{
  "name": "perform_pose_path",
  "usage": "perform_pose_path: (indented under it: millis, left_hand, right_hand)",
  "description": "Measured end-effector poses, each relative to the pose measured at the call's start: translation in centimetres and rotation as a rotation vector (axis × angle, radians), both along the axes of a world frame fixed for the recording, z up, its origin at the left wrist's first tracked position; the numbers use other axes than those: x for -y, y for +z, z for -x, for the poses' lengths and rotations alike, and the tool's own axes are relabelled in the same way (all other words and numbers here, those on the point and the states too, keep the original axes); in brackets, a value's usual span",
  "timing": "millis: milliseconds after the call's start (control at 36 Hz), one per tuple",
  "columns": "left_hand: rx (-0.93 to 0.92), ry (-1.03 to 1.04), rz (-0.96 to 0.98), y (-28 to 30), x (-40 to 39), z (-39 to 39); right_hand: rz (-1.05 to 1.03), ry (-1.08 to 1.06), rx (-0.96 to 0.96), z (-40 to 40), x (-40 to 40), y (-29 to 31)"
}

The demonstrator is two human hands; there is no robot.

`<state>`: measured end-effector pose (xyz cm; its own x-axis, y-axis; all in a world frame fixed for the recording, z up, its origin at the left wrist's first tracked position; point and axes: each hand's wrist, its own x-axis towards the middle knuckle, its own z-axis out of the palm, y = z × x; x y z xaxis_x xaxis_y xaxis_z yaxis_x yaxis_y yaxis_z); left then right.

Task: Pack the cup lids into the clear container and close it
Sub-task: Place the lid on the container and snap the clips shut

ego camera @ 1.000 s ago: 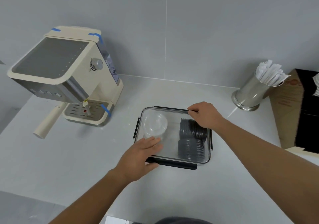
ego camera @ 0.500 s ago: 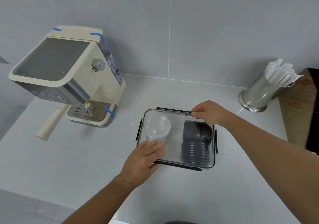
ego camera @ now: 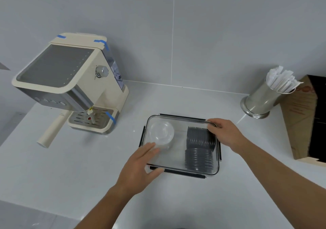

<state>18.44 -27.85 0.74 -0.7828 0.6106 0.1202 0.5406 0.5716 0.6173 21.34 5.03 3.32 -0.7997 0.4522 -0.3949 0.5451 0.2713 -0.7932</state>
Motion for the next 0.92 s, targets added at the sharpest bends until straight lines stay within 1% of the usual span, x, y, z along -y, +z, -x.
perform_pose_path:
  millis: [56, 111, 139, 194, 250, 333, 444, 583, 722, 917]
  left_hand:
    - [0.059, 0.118, -0.003, 0.2, 0.5, 0.4]
    - [0.159, 0.254, -0.033, 0.3, 0.9, 1.0]
    - [0.224, 0.32, -0.061, 0.3, 1.0, 1.3]
    - [0.409, 0.441, -0.123, 0.3, 1.0, 2.1]
    - [0.577, 0.514, -0.173, 0.4, 0.7, 2.8]
    - [0.717, 0.559, -0.27, 0.4, 0.1, 3.4]
    - [0.754, 0.581, -0.378, 0.5, -0.5, 3.6]
    - [0.778, 0.58, -0.432, 0.5, -0.5, 3.9]
    - [0.794, 0.567, -0.475, 0.9, -0.8, 5.8]
    - [0.774, 0.553, -0.456, 0.9, -1.9, 8.8]
  right_hand:
    - [0.084, -0.063, -0.029, -1.4, 0.2, 0.2]
    - [0.209, -0.131, -0.022, -2.9, 0.5, 0.2]
    - [0.274, -0.16, -0.016, -3.6, 0.7, 0.1]
    - [0.379, -0.208, -0.014, -5.1, 1.2, -0.1]
    - [0.437, -0.235, -0.014, -6.3, 1.9, -0.3]
    - [0.492, -0.293, -0.035, -7.3, 2.7, -0.4]
    - [0.438, -0.342, -0.047, -7.6, 3.5, -0.3]
    - [0.411, -0.368, -0.05, -7.1, 3.8, 0.0]
    - [0.408, -0.388, -0.066, -5.5, 3.6, 0.1]
    - [0.39, -0.394, -0.068, -2.9, 3.1, 0.3]
